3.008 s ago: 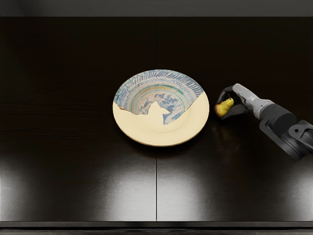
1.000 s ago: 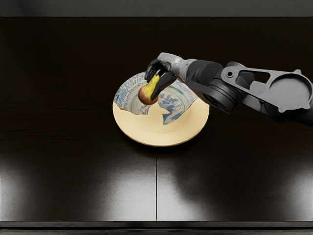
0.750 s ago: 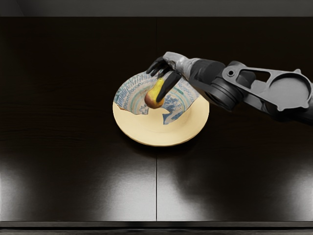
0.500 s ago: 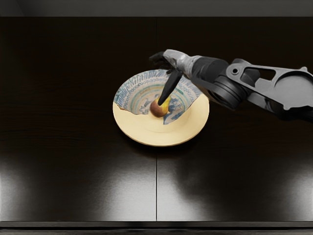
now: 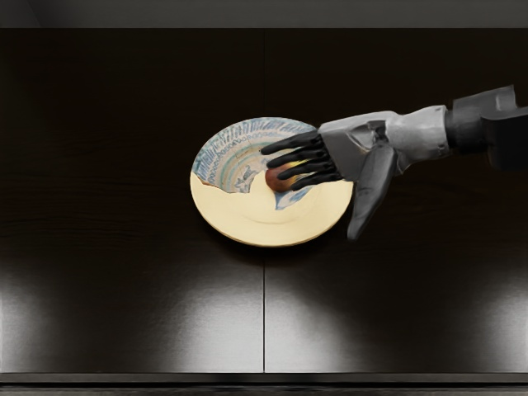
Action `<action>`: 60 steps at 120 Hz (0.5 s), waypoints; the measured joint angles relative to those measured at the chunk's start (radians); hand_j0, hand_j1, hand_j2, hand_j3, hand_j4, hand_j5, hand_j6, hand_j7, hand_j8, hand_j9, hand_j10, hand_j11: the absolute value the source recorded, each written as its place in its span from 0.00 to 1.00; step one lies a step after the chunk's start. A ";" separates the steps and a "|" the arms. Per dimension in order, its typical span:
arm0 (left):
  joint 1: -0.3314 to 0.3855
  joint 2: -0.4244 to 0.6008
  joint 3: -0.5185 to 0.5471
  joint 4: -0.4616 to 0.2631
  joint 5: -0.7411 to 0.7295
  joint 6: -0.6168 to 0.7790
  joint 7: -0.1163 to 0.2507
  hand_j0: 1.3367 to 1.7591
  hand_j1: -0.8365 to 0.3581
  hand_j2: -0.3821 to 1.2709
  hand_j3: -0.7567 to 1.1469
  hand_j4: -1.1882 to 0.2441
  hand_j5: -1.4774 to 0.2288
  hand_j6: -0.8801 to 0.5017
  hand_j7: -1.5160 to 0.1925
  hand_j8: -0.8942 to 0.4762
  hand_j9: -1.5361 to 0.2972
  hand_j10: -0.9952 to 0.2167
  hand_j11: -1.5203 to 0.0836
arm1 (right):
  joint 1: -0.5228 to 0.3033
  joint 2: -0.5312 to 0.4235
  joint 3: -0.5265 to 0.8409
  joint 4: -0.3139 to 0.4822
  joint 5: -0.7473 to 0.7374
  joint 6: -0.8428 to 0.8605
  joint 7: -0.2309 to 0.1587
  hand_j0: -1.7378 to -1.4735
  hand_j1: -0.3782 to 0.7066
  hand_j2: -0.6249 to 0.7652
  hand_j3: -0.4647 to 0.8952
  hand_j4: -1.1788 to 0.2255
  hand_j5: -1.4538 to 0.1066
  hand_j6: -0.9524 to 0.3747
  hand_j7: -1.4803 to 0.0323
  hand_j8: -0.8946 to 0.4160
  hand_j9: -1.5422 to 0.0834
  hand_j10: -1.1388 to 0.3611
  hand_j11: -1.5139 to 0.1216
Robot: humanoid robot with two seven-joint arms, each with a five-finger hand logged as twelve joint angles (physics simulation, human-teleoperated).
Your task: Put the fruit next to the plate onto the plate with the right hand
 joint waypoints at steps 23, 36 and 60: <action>0.001 0.000 0.001 -0.008 0.000 0.000 0.000 0.76 0.99 0.23 0.40 0.83 0.87 0.64 0.89 0.65 0.84 0.82 0.95 | -0.063 -0.133 -0.002 -0.001 0.149 0.061 0.001 0.30 0.06 0.45 0.34 0.81 0.90 0.69 0.95 0.66 0.92 0.74 0.90; 0.000 0.000 0.000 -0.008 0.000 0.000 0.000 0.76 0.99 0.23 0.40 0.83 0.87 0.64 0.89 0.65 0.84 0.82 0.95 | -0.087 -0.208 -0.002 -0.018 0.184 0.068 0.001 0.30 0.06 0.45 0.34 0.82 0.90 0.69 0.95 0.66 0.92 0.74 0.90; 0.000 0.000 -0.001 -0.004 0.000 0.000 0.000 0.76 0.99 0.23 0.40 0.83 0.87 0.64 0.89 0.65 0.84 0.82 0.95 | -0.116 -0.309 -0.010 -0.072 0.218 0.072 0.001 0.30 0.06 0.45 0.34 0.82 0.91 0.70 0.95 0.66 0.92 0.74 0.90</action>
